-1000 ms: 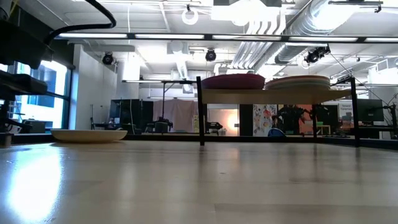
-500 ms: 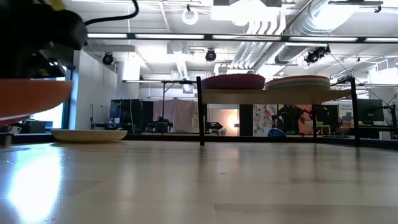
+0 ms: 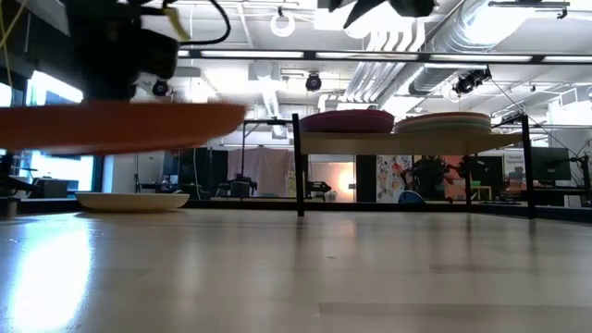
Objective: Place and stack plates onto a shelf
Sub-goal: Stack the dark orange plate on top of the pink stacked plates on the shelf
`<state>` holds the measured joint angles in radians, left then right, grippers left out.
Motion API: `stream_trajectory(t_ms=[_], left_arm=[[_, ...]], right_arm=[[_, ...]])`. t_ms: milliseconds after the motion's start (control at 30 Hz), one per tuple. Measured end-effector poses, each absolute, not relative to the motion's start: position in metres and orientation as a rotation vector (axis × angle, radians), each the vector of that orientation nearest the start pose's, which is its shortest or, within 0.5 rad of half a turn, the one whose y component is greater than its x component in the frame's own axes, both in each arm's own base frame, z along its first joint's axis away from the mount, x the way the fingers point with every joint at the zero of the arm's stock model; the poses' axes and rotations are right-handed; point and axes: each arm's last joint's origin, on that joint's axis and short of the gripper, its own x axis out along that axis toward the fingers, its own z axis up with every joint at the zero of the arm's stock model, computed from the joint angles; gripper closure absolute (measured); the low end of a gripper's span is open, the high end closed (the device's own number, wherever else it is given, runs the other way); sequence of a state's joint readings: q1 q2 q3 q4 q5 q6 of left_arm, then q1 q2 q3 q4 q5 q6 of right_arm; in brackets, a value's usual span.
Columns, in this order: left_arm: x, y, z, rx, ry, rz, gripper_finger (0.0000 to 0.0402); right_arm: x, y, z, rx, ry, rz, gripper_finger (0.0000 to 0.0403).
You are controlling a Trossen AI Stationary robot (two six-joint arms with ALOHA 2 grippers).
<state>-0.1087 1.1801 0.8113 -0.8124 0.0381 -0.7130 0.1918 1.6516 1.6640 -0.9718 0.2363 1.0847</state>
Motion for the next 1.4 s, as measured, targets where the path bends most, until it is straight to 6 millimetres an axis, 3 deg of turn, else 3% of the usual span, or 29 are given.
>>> stream_trajectory(t_ms=[233,633,900,1400], left_arm=[[0.214,-0.003,0.251,-0.638,1.083,0.349,0.0401],[0.214,0.004,0.257,-0.677,1.078,0.376,0.0401],[0.213,0.0,0.257,-0.684,1.096,0.379,0.0401],[0.215,0.0,0.256,-0.703,1.086,0.389,0.0401]], right_arm=[[0.36,0.037,0.333,0.76,0.842,-0.476,0.0311],[0.381,0.028,0.319,0.667,0.841,-0.382,0.03],[0.395,0.033,0.298,0.703,0.878,-0.407,0.0259],[0.41,0.051,0.276,0.766,0.905,-0.361,0.0269]])
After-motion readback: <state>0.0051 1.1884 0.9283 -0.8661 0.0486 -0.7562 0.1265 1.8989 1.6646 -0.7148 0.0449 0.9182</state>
